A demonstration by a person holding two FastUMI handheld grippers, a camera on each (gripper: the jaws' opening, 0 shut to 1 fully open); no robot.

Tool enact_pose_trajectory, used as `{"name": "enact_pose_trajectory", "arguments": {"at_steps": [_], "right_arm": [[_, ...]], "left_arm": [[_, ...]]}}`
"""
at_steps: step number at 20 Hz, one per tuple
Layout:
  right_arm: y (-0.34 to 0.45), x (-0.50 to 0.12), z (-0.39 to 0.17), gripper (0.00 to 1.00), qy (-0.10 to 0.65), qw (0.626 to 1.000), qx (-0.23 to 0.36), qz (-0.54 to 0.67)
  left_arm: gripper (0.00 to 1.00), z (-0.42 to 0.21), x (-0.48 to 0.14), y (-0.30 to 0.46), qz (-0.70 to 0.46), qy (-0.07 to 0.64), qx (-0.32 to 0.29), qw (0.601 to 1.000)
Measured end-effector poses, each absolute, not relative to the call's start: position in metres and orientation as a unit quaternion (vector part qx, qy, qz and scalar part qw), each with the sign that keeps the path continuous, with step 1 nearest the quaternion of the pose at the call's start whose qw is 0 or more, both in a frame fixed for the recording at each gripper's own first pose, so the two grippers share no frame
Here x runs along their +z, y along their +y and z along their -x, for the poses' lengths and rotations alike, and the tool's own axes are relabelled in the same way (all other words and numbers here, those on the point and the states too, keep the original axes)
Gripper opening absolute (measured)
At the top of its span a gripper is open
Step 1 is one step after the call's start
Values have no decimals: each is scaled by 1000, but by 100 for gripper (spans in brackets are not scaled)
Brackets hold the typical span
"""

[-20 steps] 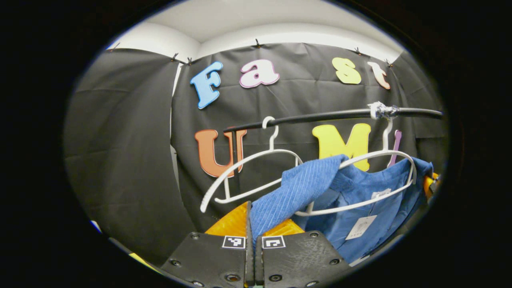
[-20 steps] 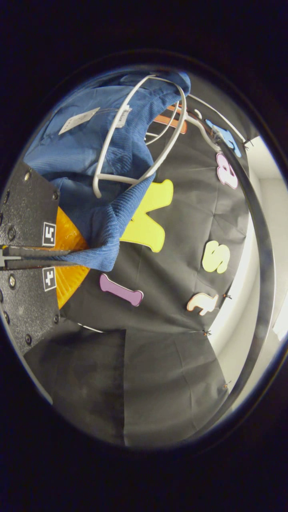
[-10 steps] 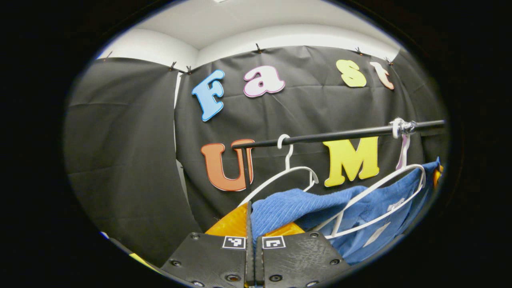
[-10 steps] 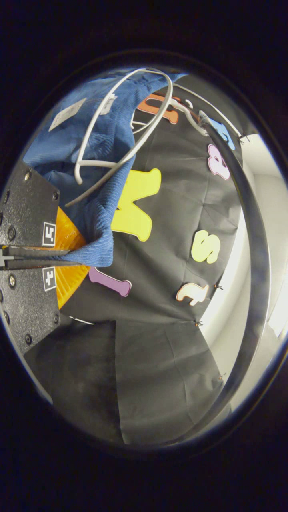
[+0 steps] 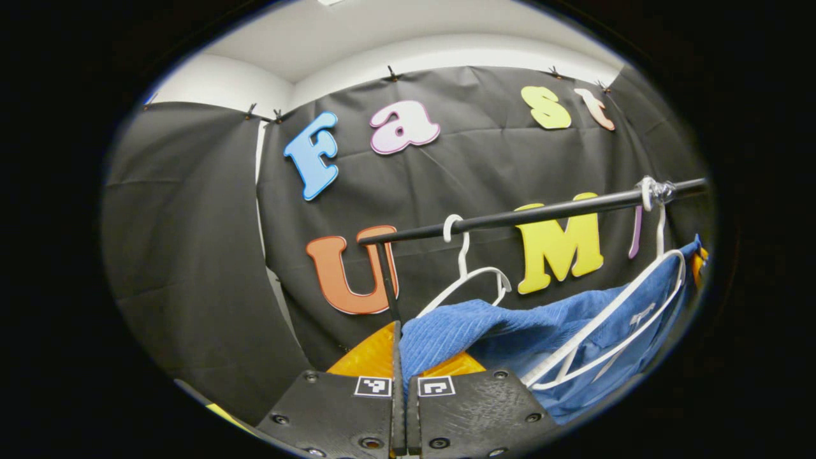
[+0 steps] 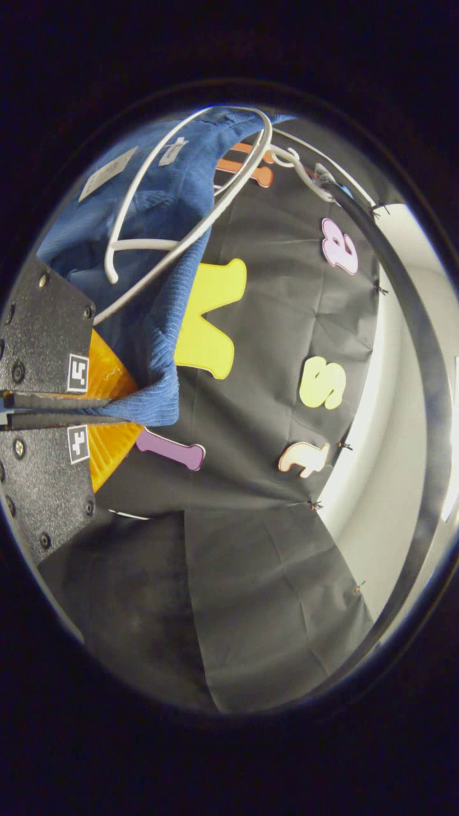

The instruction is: Grasp the clothes on the hanger with both hands and then place them into the laundry hamper below.

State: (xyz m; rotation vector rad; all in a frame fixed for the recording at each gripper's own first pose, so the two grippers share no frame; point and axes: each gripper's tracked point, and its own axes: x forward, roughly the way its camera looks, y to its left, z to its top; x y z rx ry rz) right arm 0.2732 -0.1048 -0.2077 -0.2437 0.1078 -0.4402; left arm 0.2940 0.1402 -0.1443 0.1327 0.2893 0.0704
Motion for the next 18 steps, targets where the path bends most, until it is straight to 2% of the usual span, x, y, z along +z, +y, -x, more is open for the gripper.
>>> {"name": "enact_pose_trajectory", "arguments": {"at_steps": [5,6,7,9,10,11,12,13,17,18], "right_arm": [[-107,-234,-280,6,99,972,-199,80],[-108,-238,-280,6,104,972,-198,79],[-109,-241,-281,6,105,971,-197,86],[-111,-248,-281,6,110,970,-197,94],[-108,-253,-279,6,113,969,-198,93],[-109,-255,-277,6,118,969,-199,91],[-111,-258,-276,6,122,968,-201,89],[-113,-260,-274,6,127,967,-202,88],[-117,-274,-265,6,147,964,-203,83],[-117,-277,-263,6,151,964,-203,82]], "left_arm": [[1,-294,-193,144,-10,193,10,981],[5,-292,-198,142,0,198,6,980],[1,-290,-201,140,-3,199,4,980],[1,-289,-202,141,-20,195,1,981],[6,-289,-202,139,-25,193,-1,981],[2,-289,-202,136,-29,193,-5,981],[5,-287,-203,135,-30,192,-8,981],[1,-285,-205,133,-32,193,-11,981],[1,-273,-214,124,-44,198,-18,979],[6,-270,-218,122,-43,201,-17,978]]}}
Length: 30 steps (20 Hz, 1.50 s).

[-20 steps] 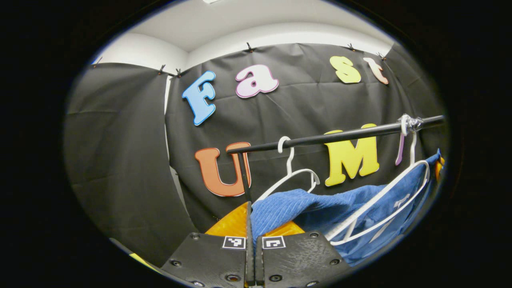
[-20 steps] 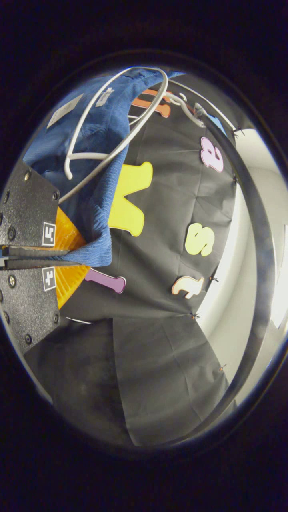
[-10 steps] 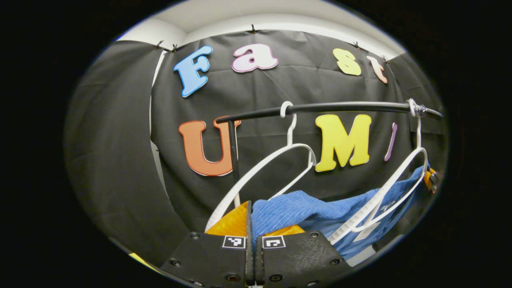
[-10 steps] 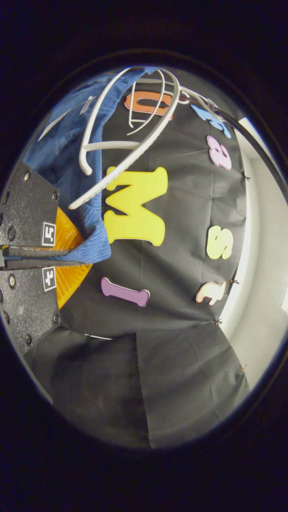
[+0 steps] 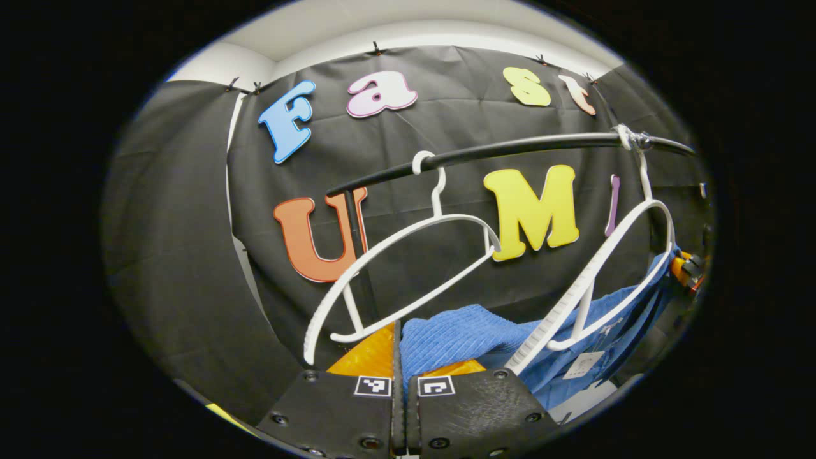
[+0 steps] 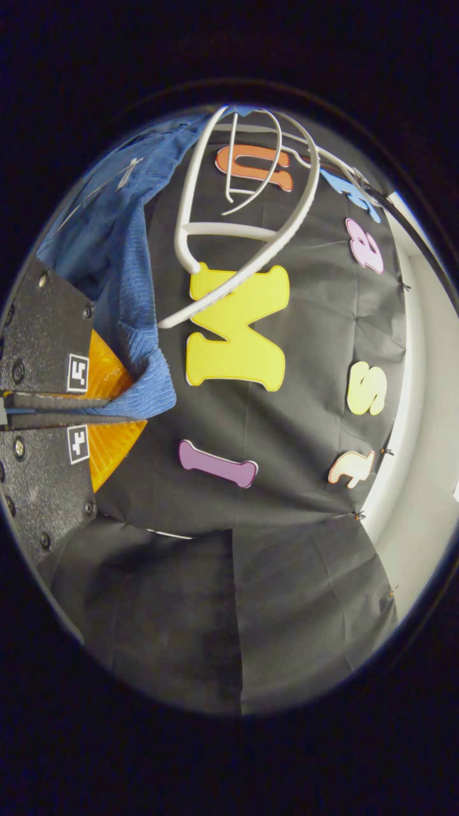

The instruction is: Grasp the clothes on the hanger with both hands and then place them into the laundry hamper below.

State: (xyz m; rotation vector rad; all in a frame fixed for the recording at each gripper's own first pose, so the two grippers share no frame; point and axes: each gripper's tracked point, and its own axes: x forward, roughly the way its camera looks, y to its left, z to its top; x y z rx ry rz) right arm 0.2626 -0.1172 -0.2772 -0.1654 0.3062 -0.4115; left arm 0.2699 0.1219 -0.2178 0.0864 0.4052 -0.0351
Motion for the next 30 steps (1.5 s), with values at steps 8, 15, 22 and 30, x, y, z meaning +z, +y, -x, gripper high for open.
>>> {"name": "enact_pose_trajectory", "arguments": {"at_steps": [8,15,22,30], "right_arm": [[-116,-301,-234,6,189,959,-201,65],[-100,-314,-204,6,220,956,-186,53],[-69,-316,-170,6,241,956,-160,45],[-19,-310,-135,6,261,959,-102,33]], "left_arm": [[1,-237,-251,117,-11,235,-11,972],[1,-198,-264,112,-15,250,-9,968],[1,-166,-263,88,-15,254,-34,966],[1,-133,-258,44,-6,259,-79,963]]}}
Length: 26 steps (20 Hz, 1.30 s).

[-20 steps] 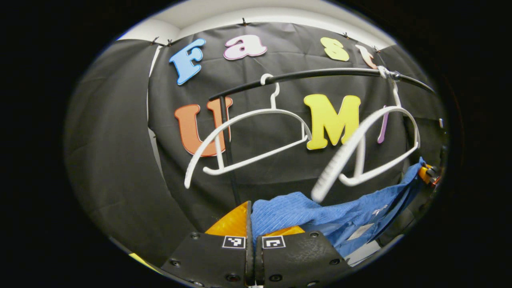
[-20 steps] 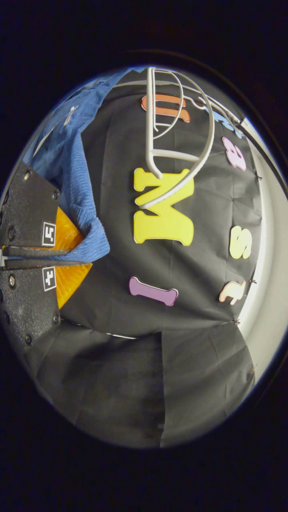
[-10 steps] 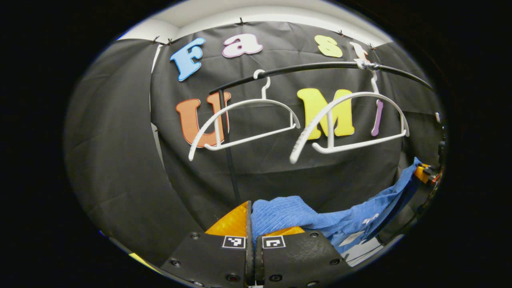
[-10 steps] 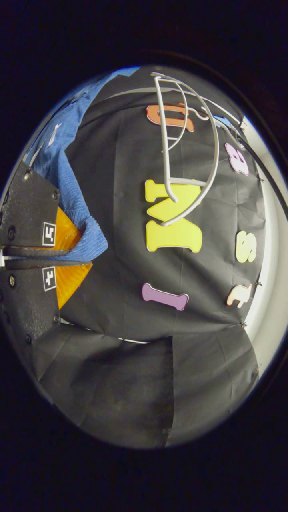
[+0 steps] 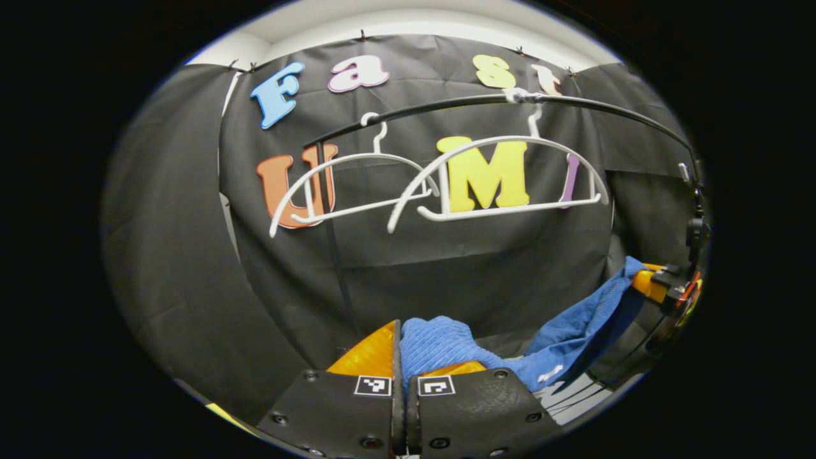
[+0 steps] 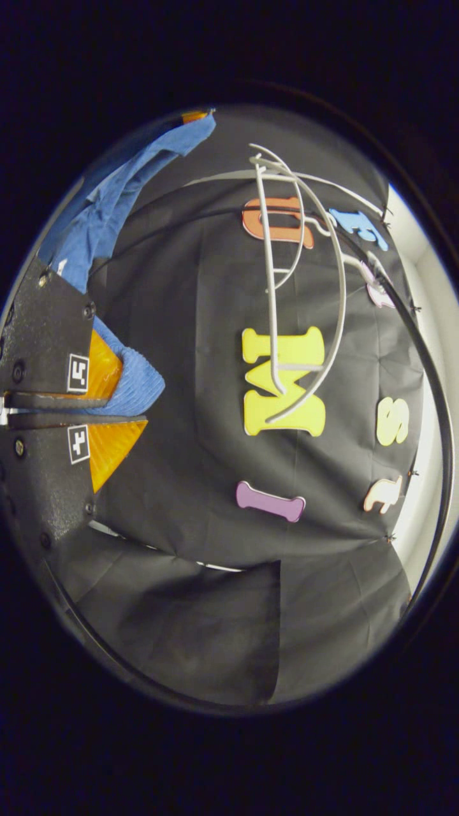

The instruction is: Grasp the clothes on the hanger with both hands and then place them into the laundry hamper below.

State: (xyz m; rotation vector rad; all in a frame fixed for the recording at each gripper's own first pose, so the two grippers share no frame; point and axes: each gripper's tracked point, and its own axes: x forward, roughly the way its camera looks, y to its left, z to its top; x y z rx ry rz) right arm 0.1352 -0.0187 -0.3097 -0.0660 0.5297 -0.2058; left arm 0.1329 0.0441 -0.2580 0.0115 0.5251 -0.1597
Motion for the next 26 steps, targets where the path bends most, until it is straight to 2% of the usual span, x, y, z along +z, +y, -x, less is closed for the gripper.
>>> {"name": "enact_pose_trajectory", "arguments": {"at_steps": [6,14,21,24,25,26], "right_arm": [[27,-306,-124,6,283,958,-40,-4],[103,-313,-110,6,317,942,73,-82],[139,-336,-99,6,360,914,110,-154],[160,-333,-96,6,369,896,137,-203],[164,-330,-100,6,366,896,142,-207],[168,-326,-101,6,365,894,148,-213]], "left_arm": [[1,-118,-254,13,4,259,-115,959],[1,-107,-256,-22,20,263,-158,952],[1,-97,-270,-50,52,286,-177,940],[1,-97,-254,-49,49,279,-182,942],[6,-99,-247,-47,47,274,-182,943],[6,-99,-244,-46,46,272,-183,944]]}}
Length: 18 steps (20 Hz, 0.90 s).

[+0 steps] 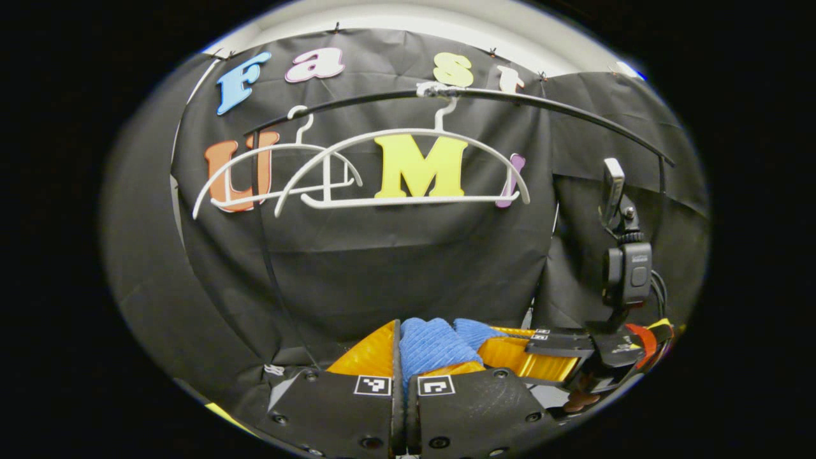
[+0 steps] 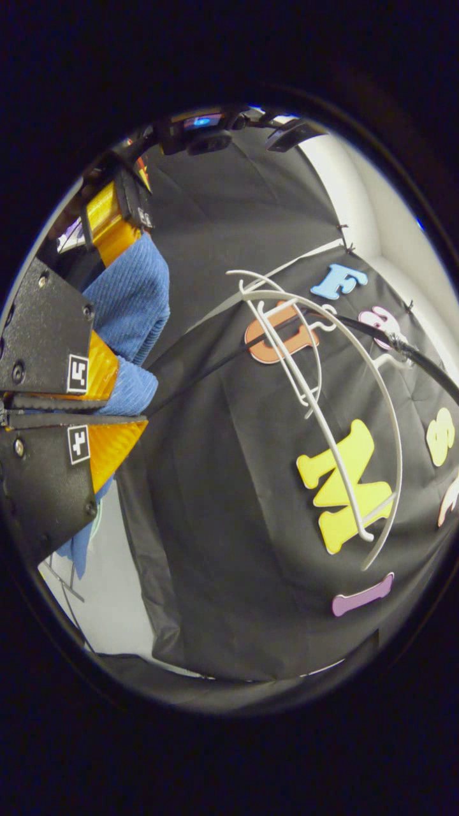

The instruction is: Grasp the clothes on the hanger with both hands and then place them into the laundry hamper below.

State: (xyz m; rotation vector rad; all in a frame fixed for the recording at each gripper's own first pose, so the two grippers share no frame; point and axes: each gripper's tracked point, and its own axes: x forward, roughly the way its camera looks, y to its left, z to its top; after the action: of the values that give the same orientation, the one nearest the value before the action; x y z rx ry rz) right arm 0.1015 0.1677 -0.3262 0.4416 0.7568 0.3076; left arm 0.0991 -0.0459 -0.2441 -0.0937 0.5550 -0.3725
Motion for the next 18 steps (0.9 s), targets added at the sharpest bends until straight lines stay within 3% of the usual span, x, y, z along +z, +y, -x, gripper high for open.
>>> {"name": "enact_pose_trajectory", "arguments": {"at_steps": [5,14,15,18], "right_arm": [[192,-324,-99,6,367,884,179,-228],[148,-437,-89,6,466,862,117,-161],[143,-448,-89,6,476,859,111,-152],[137,-481,-85,6,502,849,94,-135]], "left_arm": [[1,-99,-245,-39,52,269,-181,944],[1,-82,-354,-44,59,371,-164,912],[6,-79,-366,-46,57,383,-161,908],[2,-74,-398,-50,50,410,-158,897]]}}
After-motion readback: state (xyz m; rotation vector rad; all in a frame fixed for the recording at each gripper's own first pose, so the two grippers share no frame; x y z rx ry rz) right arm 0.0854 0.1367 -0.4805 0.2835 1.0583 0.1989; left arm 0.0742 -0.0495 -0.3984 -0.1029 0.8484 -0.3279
